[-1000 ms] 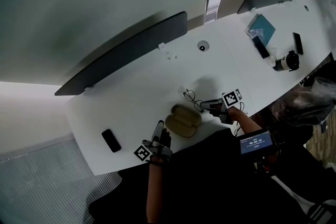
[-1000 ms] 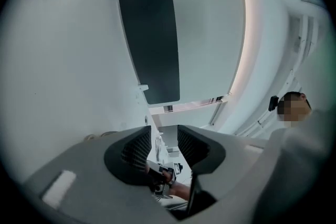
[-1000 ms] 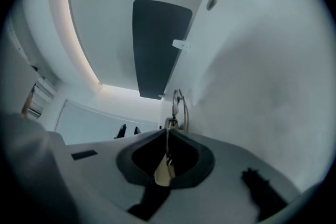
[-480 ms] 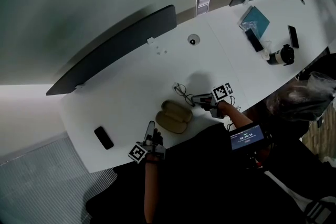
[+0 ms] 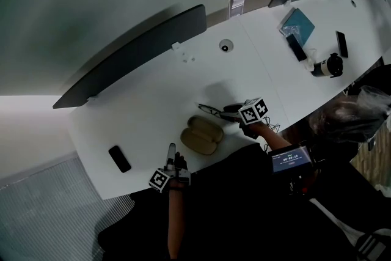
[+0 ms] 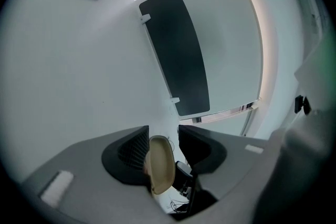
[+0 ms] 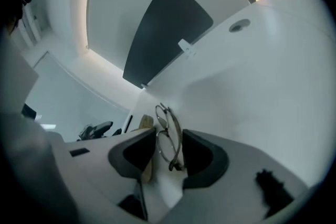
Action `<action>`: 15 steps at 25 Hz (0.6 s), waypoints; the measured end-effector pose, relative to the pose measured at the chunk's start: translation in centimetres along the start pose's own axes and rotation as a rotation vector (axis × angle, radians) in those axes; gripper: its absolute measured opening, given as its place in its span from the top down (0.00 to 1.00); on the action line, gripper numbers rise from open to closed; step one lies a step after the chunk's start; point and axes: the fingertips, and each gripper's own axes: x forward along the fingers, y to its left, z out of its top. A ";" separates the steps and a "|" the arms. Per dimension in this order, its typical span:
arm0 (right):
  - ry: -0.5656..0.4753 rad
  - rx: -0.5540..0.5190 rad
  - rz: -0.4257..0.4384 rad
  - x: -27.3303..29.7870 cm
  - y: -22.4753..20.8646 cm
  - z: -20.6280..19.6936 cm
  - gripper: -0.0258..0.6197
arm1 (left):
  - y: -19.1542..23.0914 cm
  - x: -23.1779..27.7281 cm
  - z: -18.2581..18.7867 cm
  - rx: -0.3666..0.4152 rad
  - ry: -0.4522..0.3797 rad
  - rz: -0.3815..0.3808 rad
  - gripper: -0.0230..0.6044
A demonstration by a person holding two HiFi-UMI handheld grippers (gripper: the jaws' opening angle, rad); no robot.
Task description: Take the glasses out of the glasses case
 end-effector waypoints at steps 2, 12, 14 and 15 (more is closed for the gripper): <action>-0.077 0.038 -0.028 -0.6 -0.6 1.2 0.72 | 0.0 0.0 0.2 -0.004 -0.007 -0.002 0.70; -0.386 -0.010 0.069 -5.1 4.8 7.8 0.80 | -0.3 -0.2 0.2 0.012 -0.010 -0.023 0.71; -0.342 -0.118 0.084 -4.6 7.4 7.5 0.95 | -0.3 -0.2 -0.2 0.016 0.003 -0.015 0.71; -0.297 -0.190 0.074 -4.0 8.3 6.9 0.95 | -0.2 -0.2 -0.3 0.011 0.008 -0.012 0.71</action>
